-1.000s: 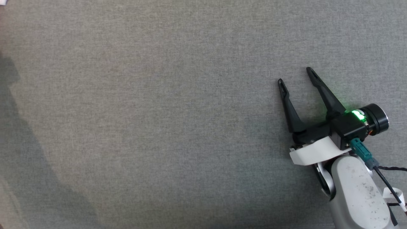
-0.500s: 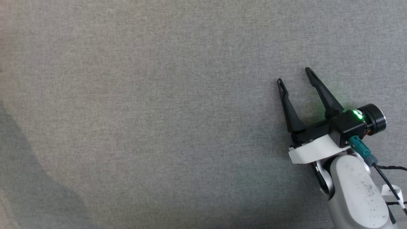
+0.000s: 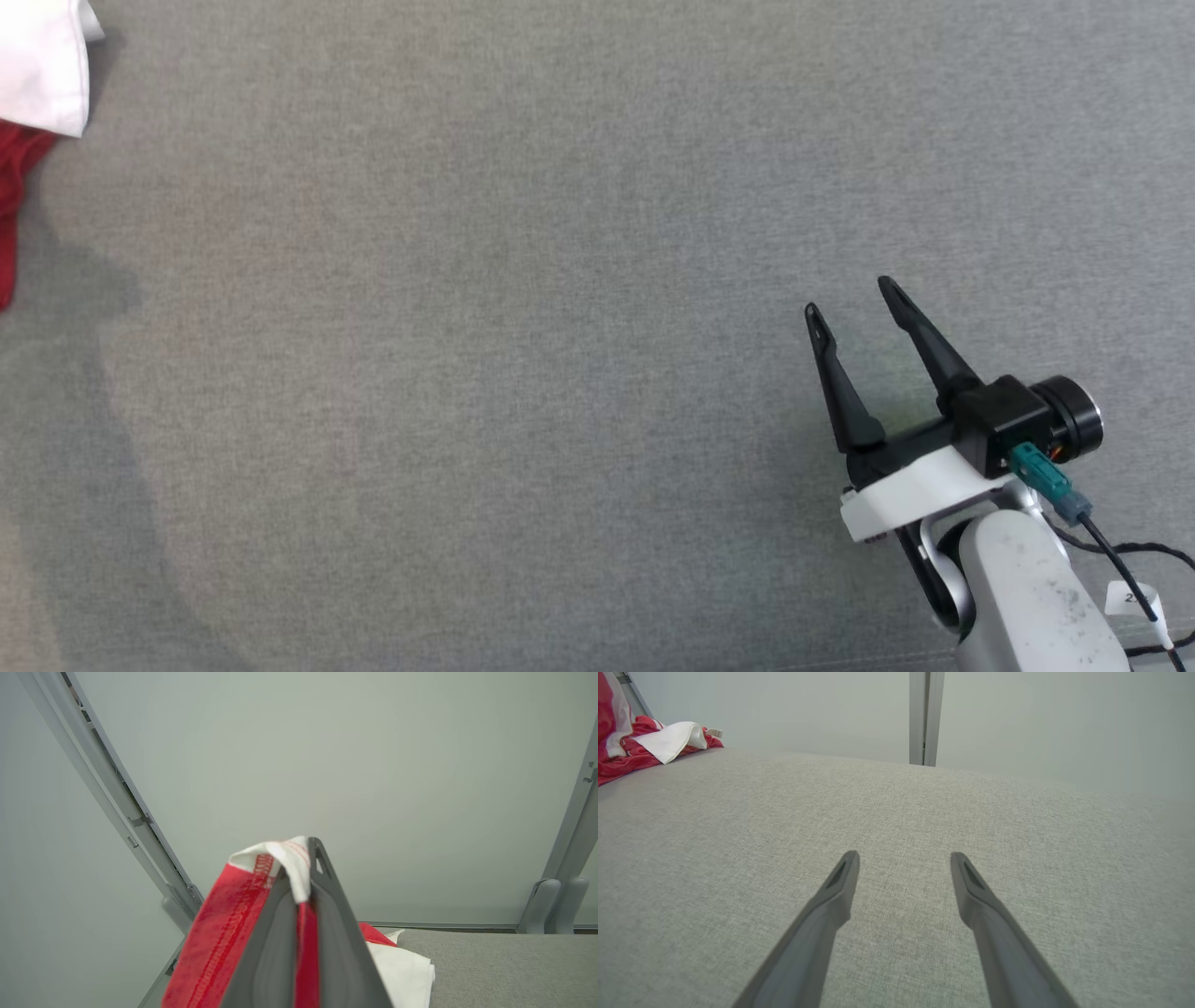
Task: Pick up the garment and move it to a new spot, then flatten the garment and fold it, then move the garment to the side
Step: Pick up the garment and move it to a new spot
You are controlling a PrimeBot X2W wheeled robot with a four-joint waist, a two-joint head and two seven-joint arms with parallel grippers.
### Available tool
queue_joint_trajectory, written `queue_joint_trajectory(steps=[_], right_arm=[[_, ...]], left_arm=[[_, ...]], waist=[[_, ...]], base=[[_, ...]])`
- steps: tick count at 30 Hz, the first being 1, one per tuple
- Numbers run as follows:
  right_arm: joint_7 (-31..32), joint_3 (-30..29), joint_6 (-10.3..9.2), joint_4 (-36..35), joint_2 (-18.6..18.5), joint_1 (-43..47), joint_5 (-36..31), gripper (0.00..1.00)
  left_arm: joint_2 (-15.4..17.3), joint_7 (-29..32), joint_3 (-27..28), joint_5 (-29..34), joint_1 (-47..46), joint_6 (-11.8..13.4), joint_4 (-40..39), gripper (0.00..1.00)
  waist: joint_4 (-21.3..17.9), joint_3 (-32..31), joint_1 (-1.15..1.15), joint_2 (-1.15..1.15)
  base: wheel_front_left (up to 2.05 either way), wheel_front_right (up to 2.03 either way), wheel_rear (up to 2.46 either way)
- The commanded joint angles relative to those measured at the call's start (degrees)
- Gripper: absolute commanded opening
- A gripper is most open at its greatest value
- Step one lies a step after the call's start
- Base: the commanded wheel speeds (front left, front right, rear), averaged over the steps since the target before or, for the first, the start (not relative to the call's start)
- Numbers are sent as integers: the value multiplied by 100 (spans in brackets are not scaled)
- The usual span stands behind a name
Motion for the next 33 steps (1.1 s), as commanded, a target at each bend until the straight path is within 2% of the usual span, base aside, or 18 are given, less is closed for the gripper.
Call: queue_joint_trajectory(steps=[1, 9, 13, 18, 23, 27, 33], right_arm=[[-2, 15, -8, 51, -23, 162, 73, 100], [-2, -75, -8, 166, -24, 670, 199, 100], [-2, -202, -8, 162, -24, 843, 212, 100], [-2, -411, -8, 114, -23, 963, 185, 100], [-2, -632, -8, 90, -21, 958, 180, 100], [-2, -736, -8, 63, -20, 900, 220, 100], [-2, -805, -8, 40, -20, 868, 292, 100]], left_arm=[[41, 6, -147, 50, -49, -24, -125, 0], [-41, 262, -1143, -334, -21, -26, -1033, 0], [-231, 410, -1597, -527, -91, -24, -1487, 0], [-705, 481, -2107, -741, -94, -24, -2082, 0], [-1346, 360, -2626, -929, 199, -23, -2482, 0], [-1779, 127, -3009, -1045, 519, -24, -2551, 0], [-2079, -411, -3324, -1317, 1431, -8, -2206, 0]], waist=[[-286, -777, 0, 0], [-735, -1728, 0, 0], [-940, -1943, 0, 0], [-1110, -2018, 0, 0], [-1194, -1949, 0, 0], [-1248, -1835, 0, 0], [-1275, -1664, 0, 0]], base=[[0, 0, 0], [0, 0, 0], [0, 0, 0], [0, 0, 0], [0, 0, 0], [0, 0, 0], [0, 0, 0]])
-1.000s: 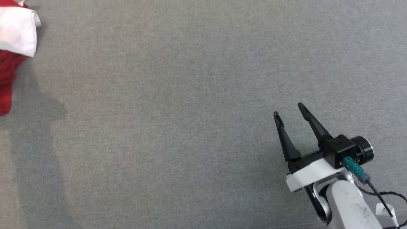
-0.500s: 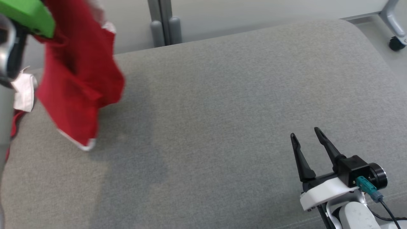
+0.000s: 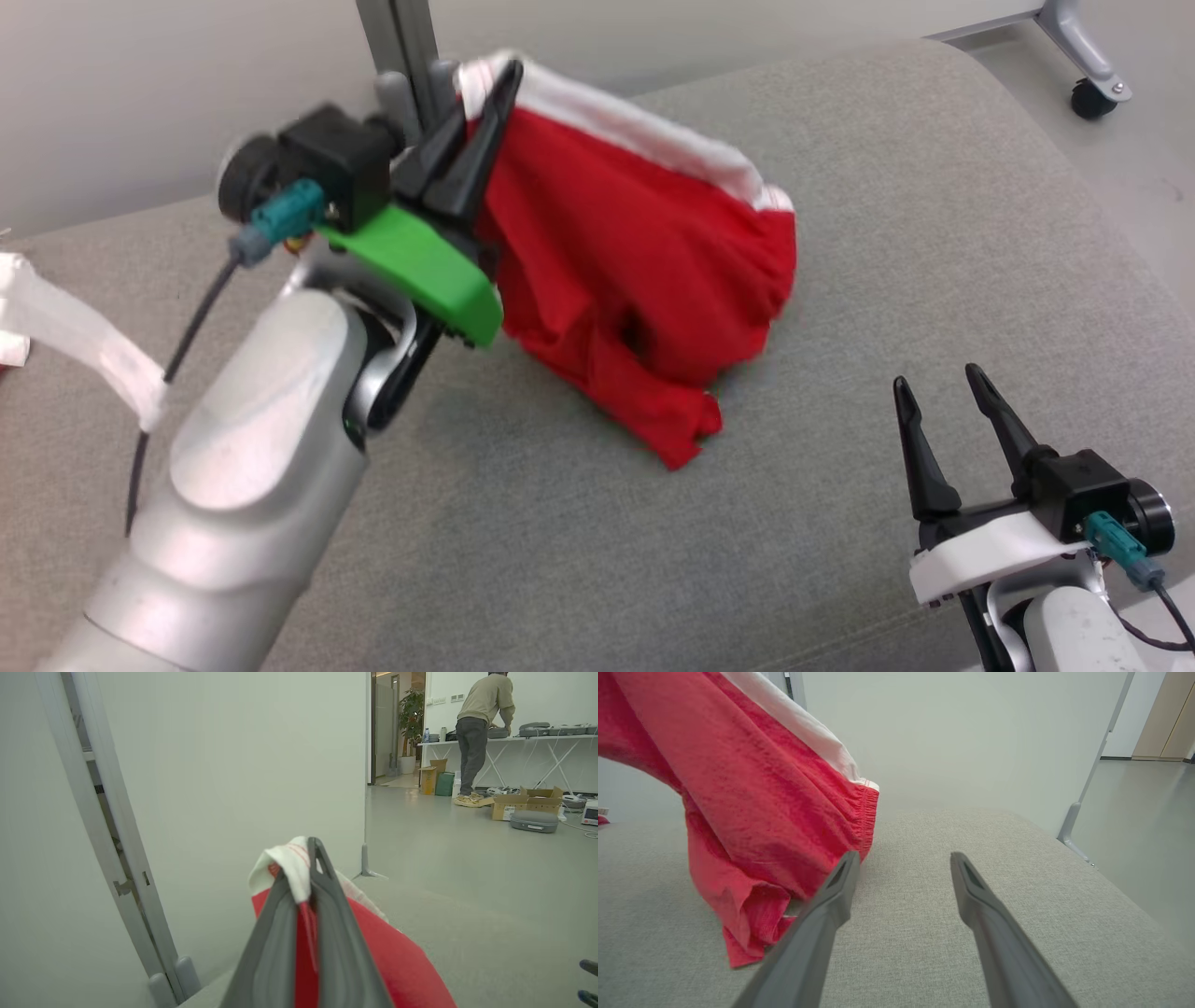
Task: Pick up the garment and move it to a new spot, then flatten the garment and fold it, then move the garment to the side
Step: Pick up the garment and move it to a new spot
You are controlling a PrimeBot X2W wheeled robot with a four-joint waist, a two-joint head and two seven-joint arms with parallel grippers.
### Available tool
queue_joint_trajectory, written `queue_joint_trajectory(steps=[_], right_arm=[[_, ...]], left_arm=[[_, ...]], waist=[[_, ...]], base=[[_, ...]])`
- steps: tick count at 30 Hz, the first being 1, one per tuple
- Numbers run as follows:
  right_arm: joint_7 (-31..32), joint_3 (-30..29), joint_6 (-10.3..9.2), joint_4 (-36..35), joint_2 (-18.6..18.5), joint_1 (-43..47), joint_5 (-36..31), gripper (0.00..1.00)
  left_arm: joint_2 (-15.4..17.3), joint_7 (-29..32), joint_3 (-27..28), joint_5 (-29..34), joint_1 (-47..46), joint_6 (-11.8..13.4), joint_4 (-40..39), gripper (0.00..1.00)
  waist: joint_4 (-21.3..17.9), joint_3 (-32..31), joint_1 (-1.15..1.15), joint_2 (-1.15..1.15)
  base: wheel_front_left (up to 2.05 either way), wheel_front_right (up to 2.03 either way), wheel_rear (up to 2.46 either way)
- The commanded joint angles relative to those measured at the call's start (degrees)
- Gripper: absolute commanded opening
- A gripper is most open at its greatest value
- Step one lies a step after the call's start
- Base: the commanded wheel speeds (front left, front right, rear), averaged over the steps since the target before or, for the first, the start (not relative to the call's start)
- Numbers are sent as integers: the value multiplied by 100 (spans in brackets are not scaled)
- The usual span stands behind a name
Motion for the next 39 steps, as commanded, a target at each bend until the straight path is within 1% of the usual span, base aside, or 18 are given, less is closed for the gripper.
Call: queue_joint_trajectory(steps=[1, 4, 7, 13, 19, 24, 25, 26, 27, 28, 29, 39], right_arm=[[-2, -23, -8, -18, -18, -40, 40, 100], [-2, -54, -8, -35, -18, -40, 65, 100], [-2, -63, -8, -45, -17, -61, 65, 100], [-2, -53, -8, -81, -17, -158, 5, 100], [-2, 14, -8, -79, -17, -303, -11, 100], [-2, 94, -8, -35, -18, -395, -7, 100], [-2, 110, -8, -34, -18, -418, -13, 100], [-2, 115, -8, -33, -19, -436, -24, 100], [-2, 117, -8, -32, -19, -442, -30, 100], [-2, 115, -8, -28, -18, -445, -38, 100], [-2, 113, -8, -19, -18, -449, -47, 100], [-2, 165, -8, 32, -19, -380, -174, 100]], left_arm=[[14, -153, 8, -102, 308, 13, 147, 0], [55, -428, 98, -240, 841, 89, 456, 0], [163, -649, 236, -348, 1270, 141, 766, 0], [351, -834, 387, -298, 1817, 112, 1213, 0], [257, -870, 488, -442, 1941, 38, 1609, 0], [176, -873, 710, -425, 2002, -9, 1753, 0], [177, -873, 737, -391, 2008, -7, 1740, 2], [163, -873, 786, -376, 2030, -9, 1711, 22], [143, -873, 846, -360, 2060, -10, 1679, 45], [119, -873, 916, -348, 2107, -12, 1650, 85], [101, -872, 955, -338, 2145, -14, 1637, 100], [-97, -867, 1473, -62, 2662, -20, 1217, 100]], waist=[[-6, 81, 0, -1], [16, 149, 0, -1], [54, 228, 0, -1], [129, 401, 0, -1], [156, 603, 0, -1], [143, 703, 0, -1], [139, 704, 0, -1], [139, 699, 0, -1], [142, 692, 0, -1], [149, 678, 0, -1], [158, 661, 0, -1], [292, 244, 0, -1]], base=[[0, 0, 0], [0, 0, 0], [0, 0, 0], [0, 0, 0], [0, 0, 0], [0, 0, 0], [0, 0, 0], [0, 0, 0], [0, 0, 0], [0, 0, 0], [0, 0, 0], [0, 0, 0]])
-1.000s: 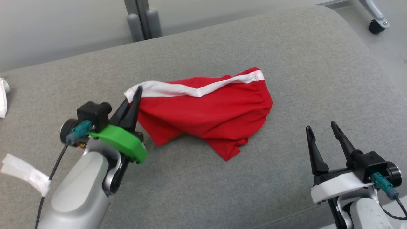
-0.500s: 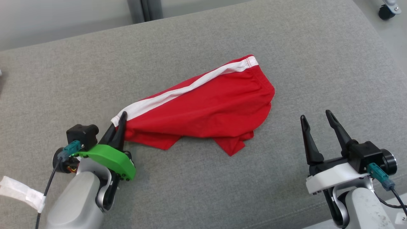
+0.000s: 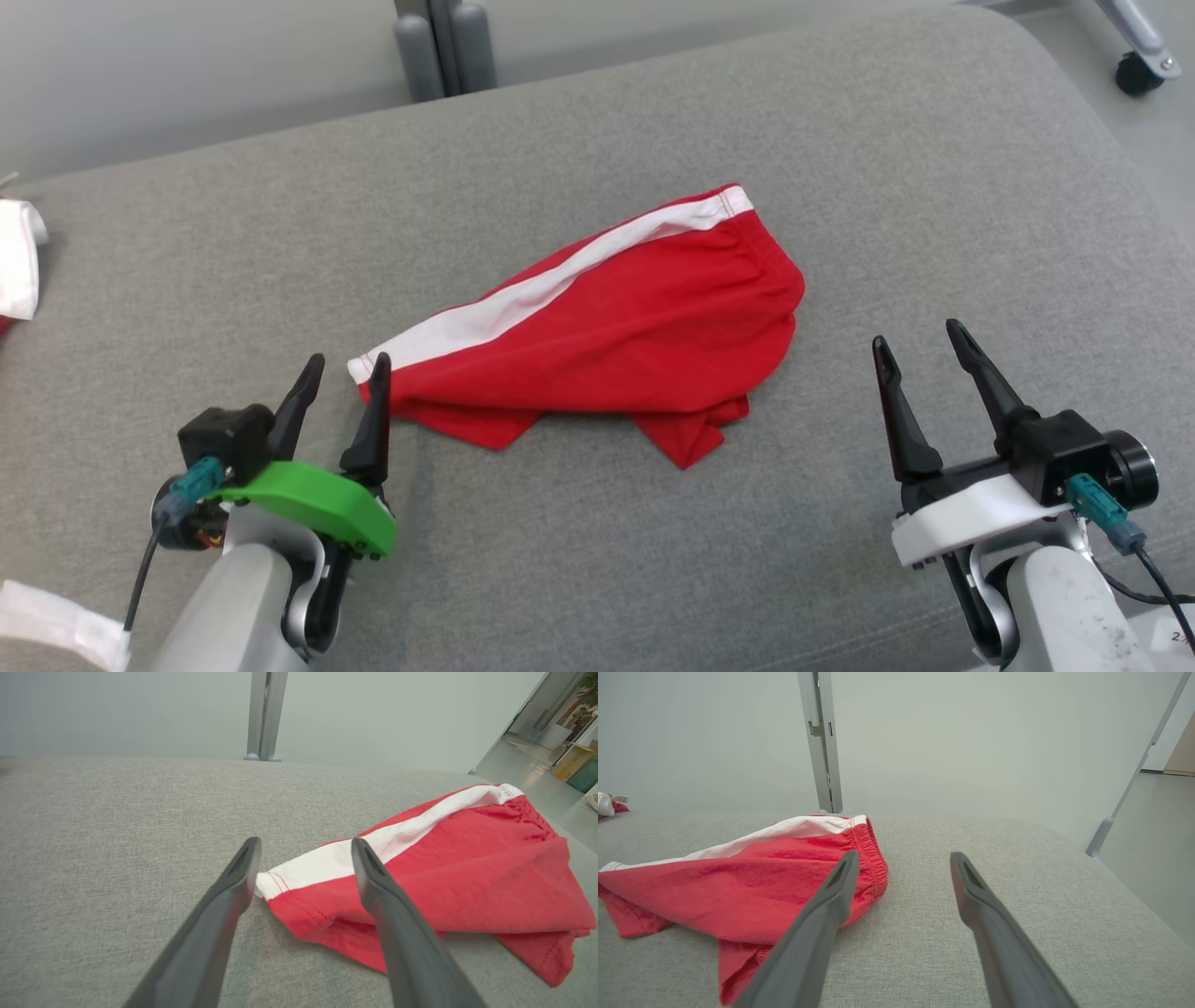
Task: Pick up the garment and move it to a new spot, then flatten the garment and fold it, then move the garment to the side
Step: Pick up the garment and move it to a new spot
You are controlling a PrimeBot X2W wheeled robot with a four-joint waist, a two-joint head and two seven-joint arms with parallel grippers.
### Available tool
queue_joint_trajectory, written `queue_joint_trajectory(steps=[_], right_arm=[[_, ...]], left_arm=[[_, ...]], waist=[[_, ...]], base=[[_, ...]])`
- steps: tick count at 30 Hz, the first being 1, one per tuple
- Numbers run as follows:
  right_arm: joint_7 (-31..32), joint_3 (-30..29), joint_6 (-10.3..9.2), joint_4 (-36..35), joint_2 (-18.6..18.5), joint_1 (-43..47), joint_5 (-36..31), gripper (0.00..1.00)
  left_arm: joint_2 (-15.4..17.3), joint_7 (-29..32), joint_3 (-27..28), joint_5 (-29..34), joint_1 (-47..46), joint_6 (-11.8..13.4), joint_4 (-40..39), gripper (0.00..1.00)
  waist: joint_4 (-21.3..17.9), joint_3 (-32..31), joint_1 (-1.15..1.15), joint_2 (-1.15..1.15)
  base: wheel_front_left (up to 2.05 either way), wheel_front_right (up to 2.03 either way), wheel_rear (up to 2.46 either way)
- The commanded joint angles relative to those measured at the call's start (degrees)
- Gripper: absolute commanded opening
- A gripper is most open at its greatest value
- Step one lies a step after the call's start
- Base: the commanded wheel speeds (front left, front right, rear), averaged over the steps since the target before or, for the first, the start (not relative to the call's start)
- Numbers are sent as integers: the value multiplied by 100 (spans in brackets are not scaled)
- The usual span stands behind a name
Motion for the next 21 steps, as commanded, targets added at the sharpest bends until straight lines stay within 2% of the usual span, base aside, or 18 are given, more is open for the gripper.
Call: queue_joint_trajectory(steps=[1, 10, 21], right_arm=[[-2, -1, -8, 18, -19, 67, -59, 100], [-2, -53, -8, 69, -19, 272, -206, 100], [-2, -1, -8, 91, -20, 561, -149, 100]], left_arm=[[-36, -5, 118, 86, 172, -28, -78, 100], [-403, -5, 748, 533, 964, -29, -629, 100], [-870, -4, 1466, 838, 1849, -30, -1137, 100]], waist=[[74, -197, 0, 0], [234, -835, 0, 0], [361, -1117, 0, 0]], base=[[0, 0, 0], [0, 0, 0], [0, 0, 0]])
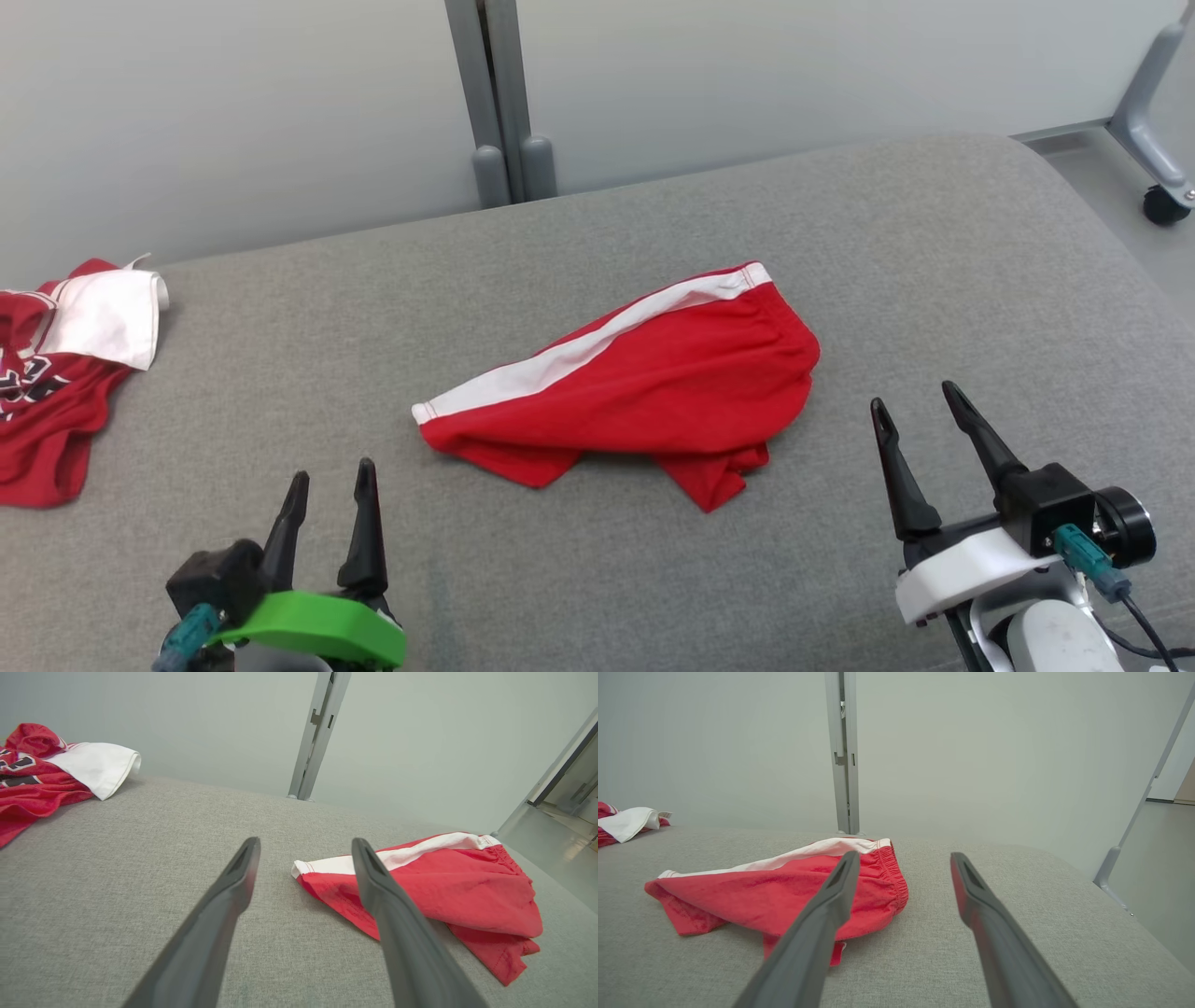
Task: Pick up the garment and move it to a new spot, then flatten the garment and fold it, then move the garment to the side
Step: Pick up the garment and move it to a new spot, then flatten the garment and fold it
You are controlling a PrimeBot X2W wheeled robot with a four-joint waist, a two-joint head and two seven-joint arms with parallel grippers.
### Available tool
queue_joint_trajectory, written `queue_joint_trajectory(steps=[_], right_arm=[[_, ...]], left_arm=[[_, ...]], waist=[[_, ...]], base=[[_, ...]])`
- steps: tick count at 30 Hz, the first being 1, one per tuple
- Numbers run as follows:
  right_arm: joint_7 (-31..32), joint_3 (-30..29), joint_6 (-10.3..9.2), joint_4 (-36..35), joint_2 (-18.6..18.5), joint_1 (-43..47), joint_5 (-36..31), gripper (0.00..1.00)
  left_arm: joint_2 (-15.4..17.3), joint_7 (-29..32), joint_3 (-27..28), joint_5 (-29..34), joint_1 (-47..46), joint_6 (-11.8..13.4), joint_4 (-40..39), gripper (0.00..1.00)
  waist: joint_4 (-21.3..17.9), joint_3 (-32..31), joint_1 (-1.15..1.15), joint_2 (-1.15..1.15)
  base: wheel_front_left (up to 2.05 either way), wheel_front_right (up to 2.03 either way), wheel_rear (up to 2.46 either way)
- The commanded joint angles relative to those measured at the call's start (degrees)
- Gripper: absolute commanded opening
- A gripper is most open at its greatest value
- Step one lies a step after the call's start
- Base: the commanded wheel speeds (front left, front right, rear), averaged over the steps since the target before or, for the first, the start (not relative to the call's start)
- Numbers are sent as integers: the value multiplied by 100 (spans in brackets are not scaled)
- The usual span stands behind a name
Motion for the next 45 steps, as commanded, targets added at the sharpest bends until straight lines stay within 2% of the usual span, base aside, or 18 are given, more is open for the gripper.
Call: queue_joint_trajectory(steps=[1, 13, 37, 45], right_arm=[[-2, 9, -8, 16, -20, 109, 57, 100], [-2, 153, -8, 148, -20, 347, 282, 100], [-2, 115, -8, 319, -20, 221, 303, 100], [-2, -42, -8, 659, -22, -395, 5, 100]], left_arm=[[-32, -4, 81, 63, 168, -30, -55, 100], [-167, -4, 360, 271, 765, -30, -301, 100], [-184, -4, 391, 246, 751, -30, -328, 100], [-183, -4, 369, 263, 595, -30, -374, 100]], waist=[[42, -42, 0, 0], [69, -71, 0, 0], [234, -4, 0, 0], [309, 170, 0, 0]], base=[[0, 0, 0], [0, 0, 0], [0, 0, 0], [0, 0, 0]])
